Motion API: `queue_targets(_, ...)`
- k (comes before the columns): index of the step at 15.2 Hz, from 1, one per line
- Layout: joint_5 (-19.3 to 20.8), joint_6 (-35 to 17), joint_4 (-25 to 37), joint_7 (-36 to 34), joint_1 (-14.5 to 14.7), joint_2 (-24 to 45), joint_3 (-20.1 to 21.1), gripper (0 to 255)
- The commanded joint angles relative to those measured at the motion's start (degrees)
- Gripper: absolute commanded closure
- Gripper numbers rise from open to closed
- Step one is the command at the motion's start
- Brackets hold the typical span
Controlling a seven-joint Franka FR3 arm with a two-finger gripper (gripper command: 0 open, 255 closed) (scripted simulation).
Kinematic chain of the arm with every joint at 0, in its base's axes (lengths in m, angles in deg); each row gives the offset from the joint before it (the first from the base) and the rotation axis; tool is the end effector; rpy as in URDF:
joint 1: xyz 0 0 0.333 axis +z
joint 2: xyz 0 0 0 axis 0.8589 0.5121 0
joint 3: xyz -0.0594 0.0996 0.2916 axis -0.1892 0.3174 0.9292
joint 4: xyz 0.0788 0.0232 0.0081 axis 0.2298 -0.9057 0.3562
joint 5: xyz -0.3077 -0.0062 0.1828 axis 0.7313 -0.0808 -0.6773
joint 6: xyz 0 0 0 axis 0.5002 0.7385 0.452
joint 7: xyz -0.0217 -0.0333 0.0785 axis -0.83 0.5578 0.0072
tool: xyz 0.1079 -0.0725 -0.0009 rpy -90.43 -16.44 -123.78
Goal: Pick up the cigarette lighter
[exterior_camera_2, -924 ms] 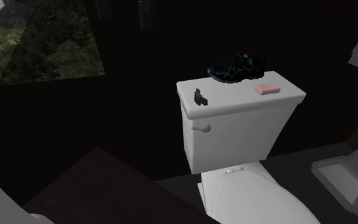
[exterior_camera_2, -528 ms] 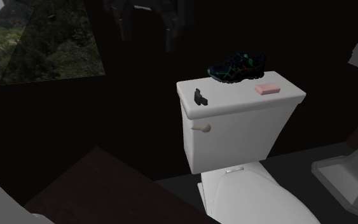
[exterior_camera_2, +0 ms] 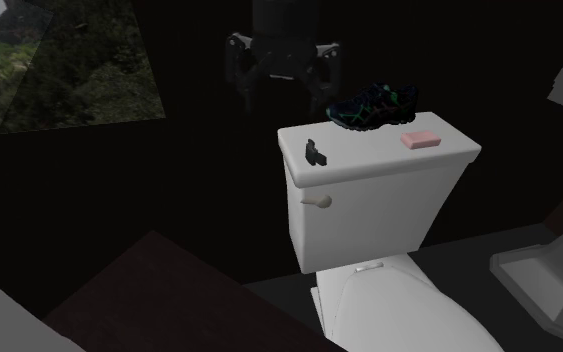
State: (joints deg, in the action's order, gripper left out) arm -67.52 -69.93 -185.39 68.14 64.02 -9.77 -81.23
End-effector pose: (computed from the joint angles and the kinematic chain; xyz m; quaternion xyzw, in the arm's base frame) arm 0.3489 -0.0108 0.4352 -0.9837 -0.1752 -0.0261 0.0309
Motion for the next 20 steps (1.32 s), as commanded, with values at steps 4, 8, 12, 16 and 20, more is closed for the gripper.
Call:
queue_targets(4, -0.88, -10.83, 1.71, 11.79, 2.54, 10.88, -3.97, 0)
queue_targets(8, -4.13, -18.0, 4.96, 21.97, 5.04, 20.44, -6.5, 0)
queue_targets(12, -9.75, -23.41, 9.73, 33.26, 7.09, 30.21, -7.77, 0)
queue_targets(16, -16.29, -26.92, 15.81, 44.69, 7.24, 39.74, -6.62, 0)
queue_targets(20, -18.71, -28.87, 17.39, 48.23, 6.56, 43.32, -5.42, 0)
